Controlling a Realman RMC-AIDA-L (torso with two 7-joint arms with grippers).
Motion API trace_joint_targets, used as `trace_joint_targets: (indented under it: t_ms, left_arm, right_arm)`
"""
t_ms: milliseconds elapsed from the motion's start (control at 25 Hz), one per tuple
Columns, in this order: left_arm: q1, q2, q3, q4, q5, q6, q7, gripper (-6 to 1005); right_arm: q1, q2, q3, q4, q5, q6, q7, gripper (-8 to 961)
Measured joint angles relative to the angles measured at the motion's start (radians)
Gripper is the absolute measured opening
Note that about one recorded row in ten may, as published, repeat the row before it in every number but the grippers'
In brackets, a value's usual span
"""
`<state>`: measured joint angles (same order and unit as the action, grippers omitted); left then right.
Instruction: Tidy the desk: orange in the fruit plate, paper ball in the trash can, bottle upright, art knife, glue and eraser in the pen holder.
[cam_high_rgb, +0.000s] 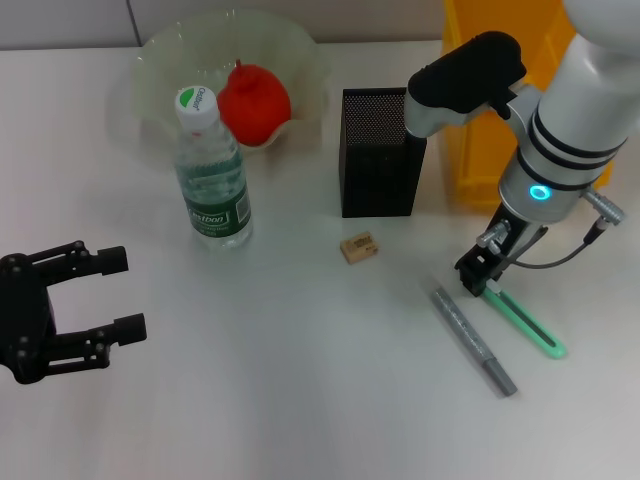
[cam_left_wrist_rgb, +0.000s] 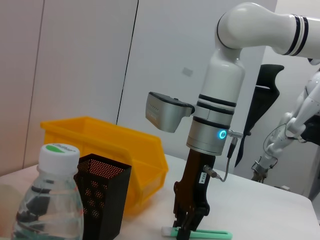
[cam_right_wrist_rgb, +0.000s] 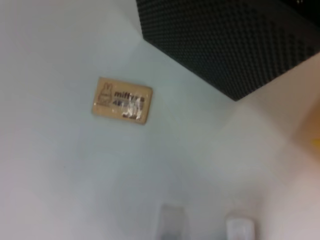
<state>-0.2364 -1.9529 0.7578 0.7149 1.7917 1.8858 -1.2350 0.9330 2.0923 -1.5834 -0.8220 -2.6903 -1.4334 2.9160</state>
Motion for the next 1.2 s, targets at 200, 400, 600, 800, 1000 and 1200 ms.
trace_joint_targets:
  t_ms: [200, 400, 600, 800, 1000, 1200]
  left_arm:
    - [0.002, -0.001, 0.0, 0.0, 0.0, -0.001, 0.004, 801]
    - [0.007, -0.003, 0.0, -0.001, 0.0, -0.002, 0.009, 801]
    - [0.008, -0.01, -0.001, -0.002, 0.0, -0.008, 0.011, 801]
    - [0.008, -0.015, -0.002, -0.002, 0.0, -0.013, 0.012, 801]
    - [0.007, -0.017, -0.002, -0.014, 0.0, -0.02, 0.015, 801]
    - [0.004, -0.017, -0.002, -0.015, 0.0, -0.026, 0.015, 801]
  right_arm:
    - [-0.059, -0.003, 0.007, -0.15, 0.0, -0.047, 0.0, 180]
    - [-0.159, -0.01, 0.036, -0.475, -0.002, -0.116, -0.012, 195]
    - [-0.223, -0.009, 0.084, -0.705, -0.002, -0.056, -0.044, 209]
    - [-0.257, -0.006, 0.07, -0.76, 0.02, 0.143, -0.069, 223]
    - [-0.294, -0.006, 0.041, -0.711, 0.159, 0.38, -0.156, 237]
    - [-0.28, -0.008, 0.03, -0.614, 0.216, 0.48, -0.207, 251]
